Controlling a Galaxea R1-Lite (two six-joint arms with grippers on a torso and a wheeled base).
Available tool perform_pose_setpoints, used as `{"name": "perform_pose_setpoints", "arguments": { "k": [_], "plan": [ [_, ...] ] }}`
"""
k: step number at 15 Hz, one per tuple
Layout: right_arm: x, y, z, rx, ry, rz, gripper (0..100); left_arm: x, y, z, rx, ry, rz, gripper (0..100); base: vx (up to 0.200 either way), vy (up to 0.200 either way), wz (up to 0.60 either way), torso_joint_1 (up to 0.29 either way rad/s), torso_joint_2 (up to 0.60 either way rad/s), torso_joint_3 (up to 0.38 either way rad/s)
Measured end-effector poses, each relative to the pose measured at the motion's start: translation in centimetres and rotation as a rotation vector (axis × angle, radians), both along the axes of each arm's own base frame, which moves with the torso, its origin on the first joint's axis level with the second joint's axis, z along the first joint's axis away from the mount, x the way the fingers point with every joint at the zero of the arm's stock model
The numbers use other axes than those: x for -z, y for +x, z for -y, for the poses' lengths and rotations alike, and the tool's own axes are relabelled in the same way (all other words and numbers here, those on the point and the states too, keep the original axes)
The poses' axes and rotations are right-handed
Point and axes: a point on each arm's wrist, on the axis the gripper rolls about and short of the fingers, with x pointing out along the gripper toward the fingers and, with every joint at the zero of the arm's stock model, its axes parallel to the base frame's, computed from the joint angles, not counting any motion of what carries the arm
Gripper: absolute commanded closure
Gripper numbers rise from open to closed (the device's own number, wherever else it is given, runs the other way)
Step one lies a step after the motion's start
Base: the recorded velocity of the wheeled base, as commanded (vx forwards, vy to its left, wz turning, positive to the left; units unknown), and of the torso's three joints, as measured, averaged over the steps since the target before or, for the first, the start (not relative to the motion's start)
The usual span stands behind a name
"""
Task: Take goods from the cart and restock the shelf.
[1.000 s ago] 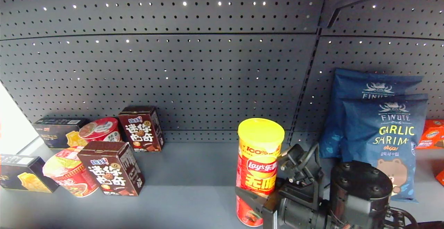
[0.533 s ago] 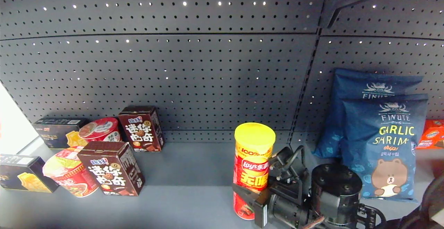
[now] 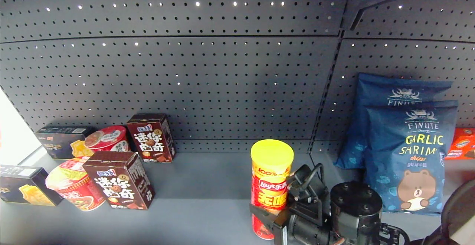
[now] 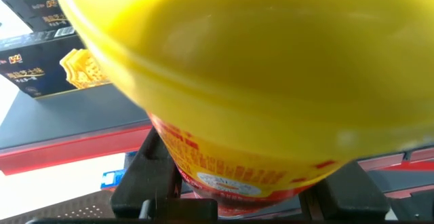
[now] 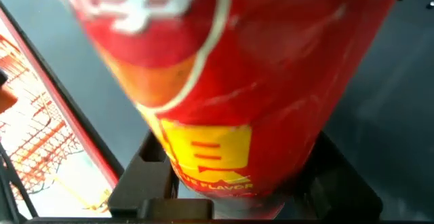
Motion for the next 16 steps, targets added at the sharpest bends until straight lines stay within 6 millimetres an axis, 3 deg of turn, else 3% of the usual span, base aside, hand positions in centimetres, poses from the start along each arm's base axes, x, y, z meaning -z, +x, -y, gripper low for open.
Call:
{"name": "perform_pose_setpoints", "arguments": {
  "k": [4, 8, 12, 14, 16],
  "plan": [
    [0.2, -0.8, 0.5, -0.004, -0.001, 0.0, 0, 0.1, -0.2, 0.0, 0.0, 0.002, 0.014, 100, 0.0, 0.0, 0.0, 0.0, 0.0, 0.0],
    [-0.7, -2.5, 2.7, 0.03, -0.005, 0.008, 0, -0.6, -0.3, 0.0, 0.0, 0.005, 0.047, 100, 0.0, 0.0, 0.0, 0.0, 0.0, 0.0],
    [-2.5, -4.6, 7.4, 0.084, -0.012, 0.057, 0, -3.4, -0.4, 0.0, 0.019, 0.019, 0.106, 100, 0.0, 0.0, 0.0, 0.0, 0.0, 0.0],
    [-2.4, -5.9, 10.1, 0.116, -0.073, 0.063, 0, -5.4, -0.1, 0.0, 0.063, 0.016, 0.12, 100, 0.0, 0.0, 0.0, 0.0, 0.0, 0.0],
    [-2.5, -6.8, 11.6, 0.134, -0.097, 0.064, 0, -7.6, 0.5, 0.0, 0.142, 0.007, 0.128, 100, 0.0, 0.0, 0.0, 0.0, 0.0, 0.0]
  ]
}}
